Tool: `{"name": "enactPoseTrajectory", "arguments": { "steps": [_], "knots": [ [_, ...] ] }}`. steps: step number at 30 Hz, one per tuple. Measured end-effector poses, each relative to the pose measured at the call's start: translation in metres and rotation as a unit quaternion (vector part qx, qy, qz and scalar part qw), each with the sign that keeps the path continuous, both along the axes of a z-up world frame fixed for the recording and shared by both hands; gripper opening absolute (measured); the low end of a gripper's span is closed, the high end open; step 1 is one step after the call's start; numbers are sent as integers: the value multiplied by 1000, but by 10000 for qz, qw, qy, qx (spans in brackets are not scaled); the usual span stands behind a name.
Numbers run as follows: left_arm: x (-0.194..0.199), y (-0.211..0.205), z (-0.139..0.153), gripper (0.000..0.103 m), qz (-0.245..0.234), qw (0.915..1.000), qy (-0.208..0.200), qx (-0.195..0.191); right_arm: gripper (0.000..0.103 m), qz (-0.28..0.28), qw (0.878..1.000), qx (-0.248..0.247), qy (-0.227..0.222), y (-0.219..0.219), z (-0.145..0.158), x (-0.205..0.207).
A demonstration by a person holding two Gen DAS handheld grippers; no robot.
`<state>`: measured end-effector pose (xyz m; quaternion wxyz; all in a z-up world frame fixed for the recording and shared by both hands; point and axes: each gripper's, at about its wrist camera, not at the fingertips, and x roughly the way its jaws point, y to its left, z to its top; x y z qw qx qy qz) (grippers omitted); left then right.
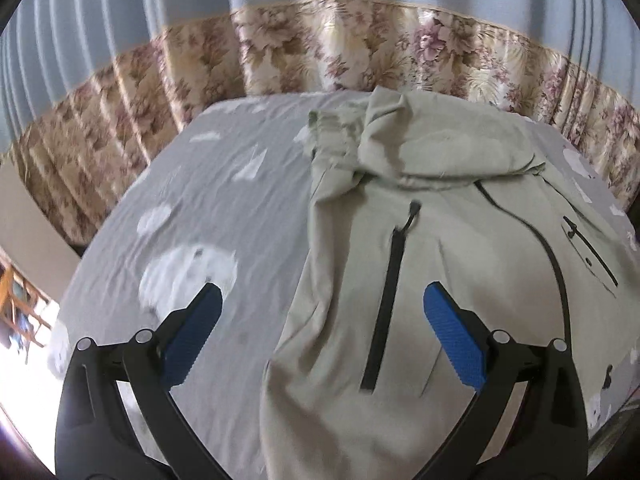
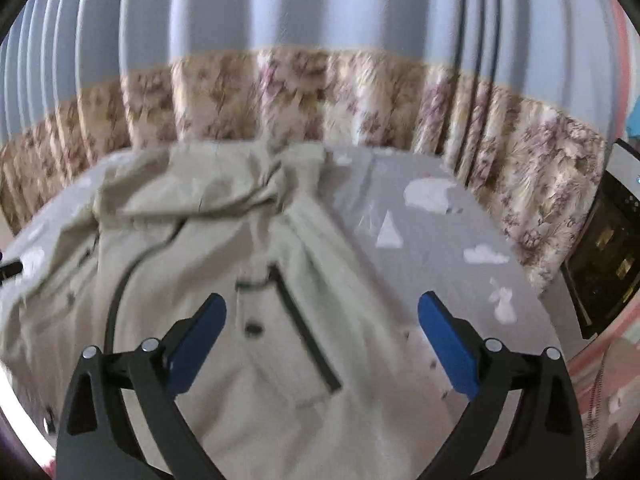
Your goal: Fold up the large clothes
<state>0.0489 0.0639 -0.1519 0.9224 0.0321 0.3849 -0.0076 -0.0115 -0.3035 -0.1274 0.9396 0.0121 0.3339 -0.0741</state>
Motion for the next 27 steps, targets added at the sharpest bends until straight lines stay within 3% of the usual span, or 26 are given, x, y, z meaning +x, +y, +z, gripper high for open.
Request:
{"name": "enactPoseTrajectory", "arguments": {
  "steps": [2,7,10,14,17,19,23,25,27],
  "knots": [
    [-11,9,-9,100,53,10000,26,-19,80,119,9998,137,119,0,-8,-6],
    [-15,24,-31,100,277,9992,289,-66,68,-48,9994,245,244,-7,-24,-17],
    [-14,25,-41,100,140,9984,455,-302,68,-162,9993,208,273,-14,-26,-20],
    [-9,12,-59,100,-138,9971,700,-282,68,-359,9984,201,391,-31,-30,-24],
    [-8,7,-66,87,-310,9941,888,-544,68,-475,9966,294,608,-46,-35,-26],
    [-10,3,-64,82,-378,9943,872,-479,68,-478,9956,332,728,-53,-39,-26],
    [-14,-13,-59,58,-672,9936,887,-204,67,-564,9919,487,1029,-62,-56,-19],
    [-16,-21,-58,45,-764,9936,827,-17,59,-578,9904,518,1148,-62,-65,-17],
    [-17,-24,-57,32,-798,9939,759,-3,41,-491,9912,580,1085,-58,-67,-21]
  ]
}}
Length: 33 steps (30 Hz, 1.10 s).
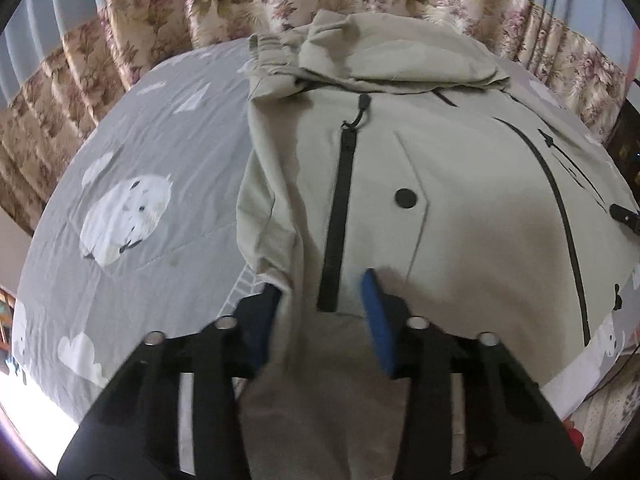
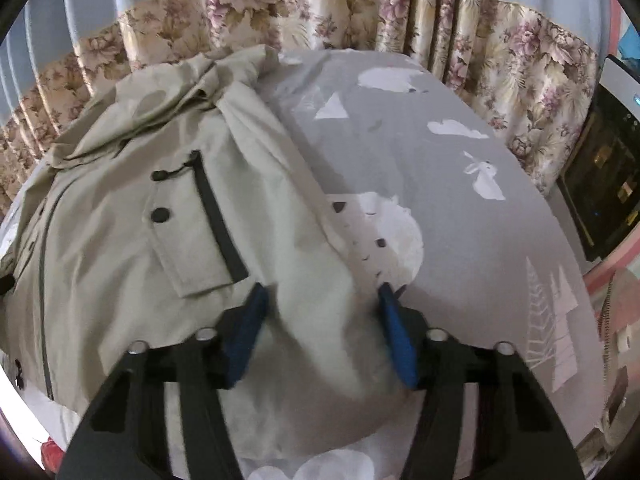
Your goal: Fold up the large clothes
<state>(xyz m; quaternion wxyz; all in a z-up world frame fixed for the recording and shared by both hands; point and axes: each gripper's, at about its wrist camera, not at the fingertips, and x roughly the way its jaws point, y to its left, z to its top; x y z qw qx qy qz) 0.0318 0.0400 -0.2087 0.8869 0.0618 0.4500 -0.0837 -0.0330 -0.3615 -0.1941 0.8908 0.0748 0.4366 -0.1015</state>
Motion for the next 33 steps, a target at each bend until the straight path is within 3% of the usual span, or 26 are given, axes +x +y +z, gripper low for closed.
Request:
{"name": "enactPoseTrajectory", "arguments": {
  "steps": [2,3,5,11,17,22,28,33],
  "knots": [
    [-1,3,2,20,27,9999,-95,-72,15,189,9997,168,-46,4,2,-4],
    [-1,5,4,6,38,9999,-131,-103,13,246,9994,241,-44,5,2,-4],
    [2,11,6,5,14,9996,-144,-240,8,340,9990,288,-94,10,4,-6],
    [4,35,26,2,123,9981,-535,-268,5,566,9963,356,-548,33,31,-21],
    [6,52,47,2,267,9947,-974,-193,5,742,9846,458,-1516,69,78,-51],
    [-1,70,66,2,437,9862,-1469,-634,4,663,9704,358,-2295,86,99,-63],
    [6,86,80,2,504,9820,-1493,-1043,4,167,9687,362,-2448,52,108,-53],
    [4,82,90,3,407,9827,-1492,-1021,5,157,9698,463,-2390,33,115,-46]
  ]
}}
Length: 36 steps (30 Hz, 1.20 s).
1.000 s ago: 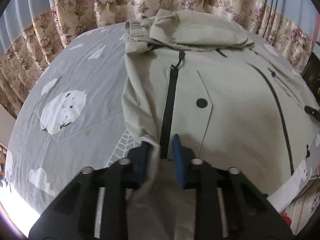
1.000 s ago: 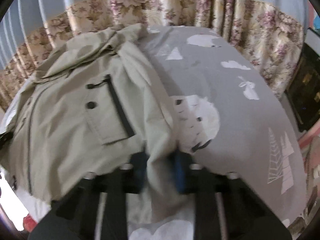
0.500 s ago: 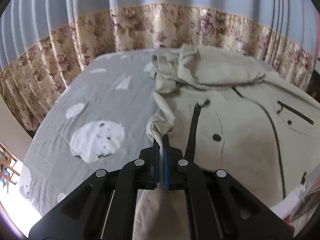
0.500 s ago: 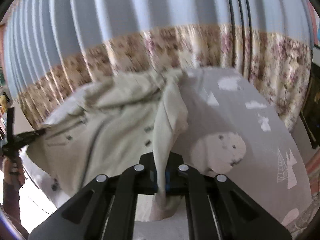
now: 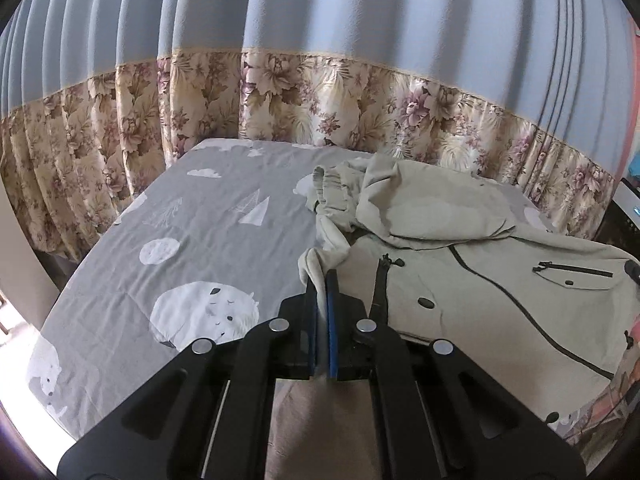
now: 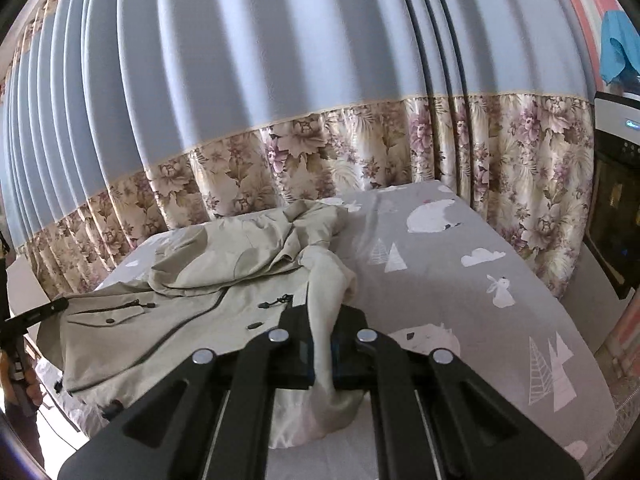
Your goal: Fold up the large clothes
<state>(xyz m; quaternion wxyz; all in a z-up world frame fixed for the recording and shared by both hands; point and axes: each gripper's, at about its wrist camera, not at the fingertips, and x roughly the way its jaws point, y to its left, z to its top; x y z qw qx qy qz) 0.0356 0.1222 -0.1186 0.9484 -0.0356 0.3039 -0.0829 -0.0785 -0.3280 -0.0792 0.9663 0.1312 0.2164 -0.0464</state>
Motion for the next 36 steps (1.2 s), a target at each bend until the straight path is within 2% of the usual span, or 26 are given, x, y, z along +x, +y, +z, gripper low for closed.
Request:
{"name": "enactPoseTrajectory", "arguments": {
  "steps": [6,11,17,21,26,29,33,35,36],
  "knots": [
    [18,-8,16,3,-49,9999,-40,140,5,-46,9997,-246,0,-5,11,28],
    [54,-17,37,3,-43,9993,-180,318,4,-135,9987,-499,11,-14,28,75],
    [134,-37,58,3,19,9979,-101,637,4,-198,9960,-832,260,-24,48,169],
    [202,-56,62,3,16,9948,65,1015,4,-237,9924,-954,736,-37,46,253],
    [280,-81,30,3,176,9883,422,1455,5,-268,9831,-1063,1464,-51,16,335],
    [317,-77,-4,4,180,9873,874,1316,6,-132,9753,-753,2073,-65,-20,369],
    [337,-81,-40,9,156,9810,1140,1562,8,60,9635,-624,2604,-67,-59,384],
    [336,-83,-41,10,149,9797,1137,1646,12,93,9621,-659,2646,-64,-60,380],
    [334,-83,-37,16,164,9799,1116,1644,13,88,9628,-636,2624,-63,-56,377]
  ]
}}
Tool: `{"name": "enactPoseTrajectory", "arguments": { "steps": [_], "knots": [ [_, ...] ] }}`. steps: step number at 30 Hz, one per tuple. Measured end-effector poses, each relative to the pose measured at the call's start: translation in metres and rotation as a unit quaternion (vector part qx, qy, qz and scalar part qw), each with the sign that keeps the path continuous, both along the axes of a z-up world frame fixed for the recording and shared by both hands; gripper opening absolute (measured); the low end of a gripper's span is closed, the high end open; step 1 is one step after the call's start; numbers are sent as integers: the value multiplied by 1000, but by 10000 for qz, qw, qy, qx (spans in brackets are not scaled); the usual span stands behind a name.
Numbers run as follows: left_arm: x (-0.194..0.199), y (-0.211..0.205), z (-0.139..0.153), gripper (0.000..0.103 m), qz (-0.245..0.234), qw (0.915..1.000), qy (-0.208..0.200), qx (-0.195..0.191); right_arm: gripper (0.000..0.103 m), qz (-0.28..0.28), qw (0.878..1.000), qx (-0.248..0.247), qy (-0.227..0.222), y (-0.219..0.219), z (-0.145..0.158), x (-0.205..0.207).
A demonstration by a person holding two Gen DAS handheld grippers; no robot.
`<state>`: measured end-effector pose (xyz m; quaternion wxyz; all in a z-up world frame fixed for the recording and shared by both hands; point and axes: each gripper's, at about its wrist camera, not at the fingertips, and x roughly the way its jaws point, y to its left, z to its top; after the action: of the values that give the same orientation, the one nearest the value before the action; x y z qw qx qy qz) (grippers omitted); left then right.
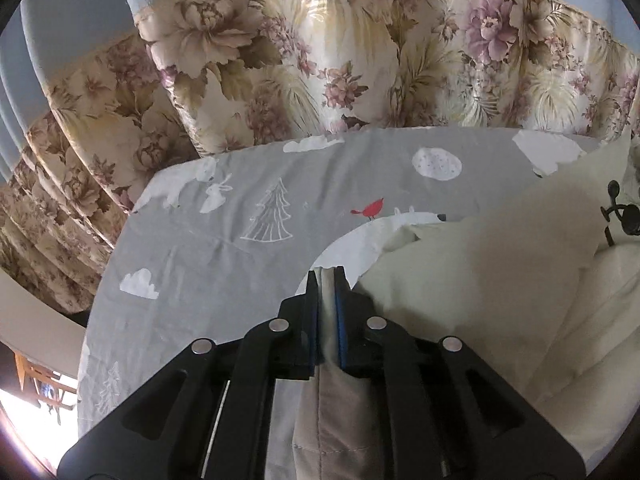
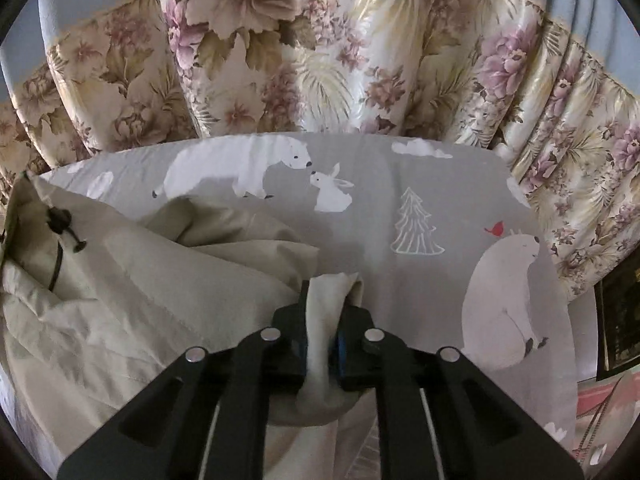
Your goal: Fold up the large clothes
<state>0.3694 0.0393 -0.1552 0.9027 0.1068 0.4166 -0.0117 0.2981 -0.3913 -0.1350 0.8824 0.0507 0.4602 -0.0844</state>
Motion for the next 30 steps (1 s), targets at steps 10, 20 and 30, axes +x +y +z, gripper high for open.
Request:
{"name": "enactPoseTrajectory", "arguments": {
  "steps": [10,20,30],
  "knots": [
    [-37,54,73,100,709,9927,-811,-538,87,93,9842,596,-1667,0,106,-71],
    [-99,27,45,100,-54,9975,-546,-439,86,539,9913,-149,-1190,32,72,-96],
    [-53,-16,7,86,-396,9989,0,-261,30,974,9934,-560,-235,57,3,-44]
  ]
}}
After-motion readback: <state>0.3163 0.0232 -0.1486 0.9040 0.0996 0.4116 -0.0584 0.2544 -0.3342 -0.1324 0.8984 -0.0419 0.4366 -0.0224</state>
